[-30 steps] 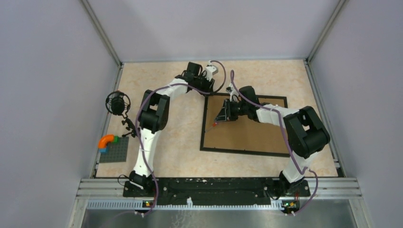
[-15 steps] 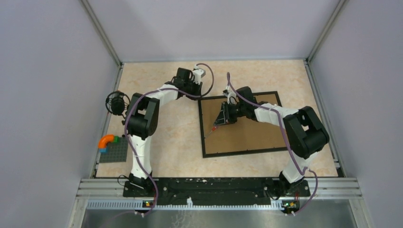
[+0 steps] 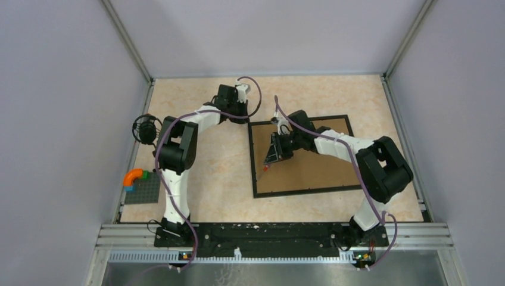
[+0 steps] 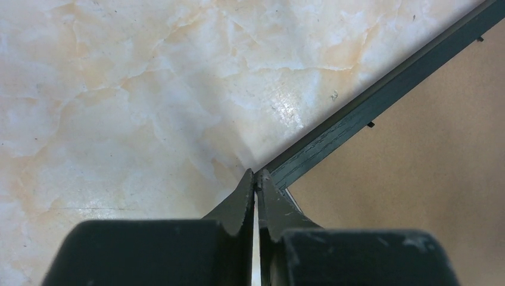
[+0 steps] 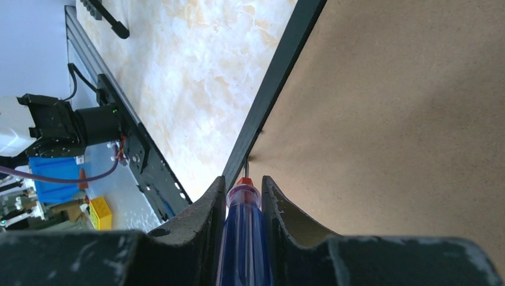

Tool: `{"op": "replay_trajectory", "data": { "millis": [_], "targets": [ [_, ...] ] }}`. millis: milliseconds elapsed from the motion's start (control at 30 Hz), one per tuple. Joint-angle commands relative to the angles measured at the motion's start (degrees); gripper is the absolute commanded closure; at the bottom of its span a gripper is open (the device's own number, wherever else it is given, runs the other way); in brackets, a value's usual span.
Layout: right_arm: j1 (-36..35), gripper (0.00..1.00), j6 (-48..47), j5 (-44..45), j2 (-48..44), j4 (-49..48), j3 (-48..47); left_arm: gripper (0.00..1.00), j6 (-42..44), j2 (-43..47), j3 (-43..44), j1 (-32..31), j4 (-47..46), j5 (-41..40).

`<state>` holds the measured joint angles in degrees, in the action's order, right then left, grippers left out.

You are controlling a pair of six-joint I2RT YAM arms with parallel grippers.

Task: Take the photo out of the frame
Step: Adjust the photo frame at the center of the board.

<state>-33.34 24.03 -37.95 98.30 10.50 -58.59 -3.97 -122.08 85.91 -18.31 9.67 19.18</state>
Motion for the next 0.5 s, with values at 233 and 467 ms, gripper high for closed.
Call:
{"op": "replay_trajectory", "data": {
  "millis": [233, 467],
  "targets": [
    [7.2, 1.0, -6.7, 1.0, -4.0, 7.7, -4.3, 0.84, 7.6, 2.4, -7.3, 1.9, 9.3, 2.8],
    [23.0, 1.0, -15.5, 1.3, -12.0, 13.7, -0.8, 0.33, 16.8, 7.2, -2.6, 0.5, 11.5, 2.6]
  ]
}}
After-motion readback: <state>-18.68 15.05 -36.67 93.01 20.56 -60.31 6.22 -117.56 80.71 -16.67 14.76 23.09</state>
